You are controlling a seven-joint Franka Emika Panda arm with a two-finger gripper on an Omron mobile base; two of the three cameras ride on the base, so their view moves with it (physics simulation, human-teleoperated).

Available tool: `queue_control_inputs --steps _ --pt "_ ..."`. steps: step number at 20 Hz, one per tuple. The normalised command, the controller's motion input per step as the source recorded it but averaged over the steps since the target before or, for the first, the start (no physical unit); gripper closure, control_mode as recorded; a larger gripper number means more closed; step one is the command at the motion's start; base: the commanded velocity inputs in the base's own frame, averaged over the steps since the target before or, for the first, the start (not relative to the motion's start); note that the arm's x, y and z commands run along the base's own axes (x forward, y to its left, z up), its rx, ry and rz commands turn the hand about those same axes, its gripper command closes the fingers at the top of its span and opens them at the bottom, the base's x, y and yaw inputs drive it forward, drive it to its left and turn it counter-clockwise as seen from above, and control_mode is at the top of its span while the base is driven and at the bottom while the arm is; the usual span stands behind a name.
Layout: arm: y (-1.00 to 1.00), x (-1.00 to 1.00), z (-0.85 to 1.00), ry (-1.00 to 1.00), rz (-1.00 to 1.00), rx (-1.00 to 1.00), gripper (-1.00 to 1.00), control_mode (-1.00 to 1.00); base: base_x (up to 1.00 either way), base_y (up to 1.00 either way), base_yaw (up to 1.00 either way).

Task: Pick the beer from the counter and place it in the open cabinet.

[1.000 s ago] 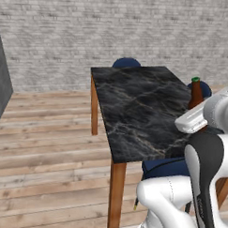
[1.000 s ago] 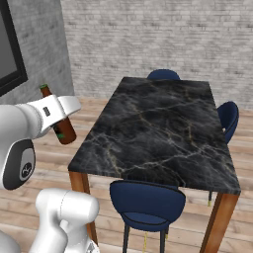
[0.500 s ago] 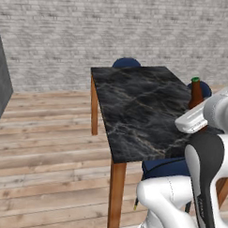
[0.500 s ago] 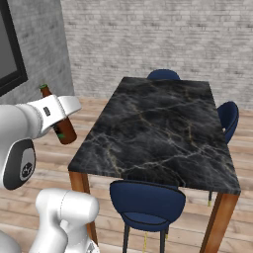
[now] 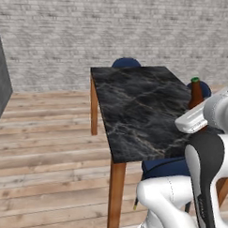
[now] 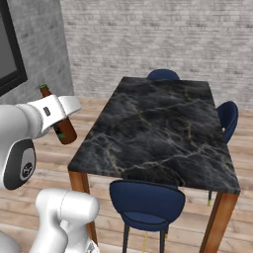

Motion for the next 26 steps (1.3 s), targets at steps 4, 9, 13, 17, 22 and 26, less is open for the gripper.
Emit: queue_control_inputs --steps 4,9,13,17,22,26 --pt "0.00 0.00 0.00 0.00 0.00 0.00 1.00 1.00 -0.34 -0.34 -0.10" --pt "0.00 0.00 0.00 0.00 0.00 0.00 1.00 1.00 -0.79 -0.57 -0.23" --pt "0.00 0.00 0.00 0.00 0.00 0.00 1.00 1.00 -1.00 -0.64 -0.34" --pt "0.00 0.00 0.00 0.00 0.00 0.00 1.00 1.00 -0.98 -0.59 -0.39" --pt "0.00 0.00 0.00 0.00 0.00 0.00 1.00 1.00 -0.82 -0.65 -0.40" --pt "0.00 0.00 0.00 0.00 0.00 0.00 1.00 1.00 -0.55 -0.78 -0.41"
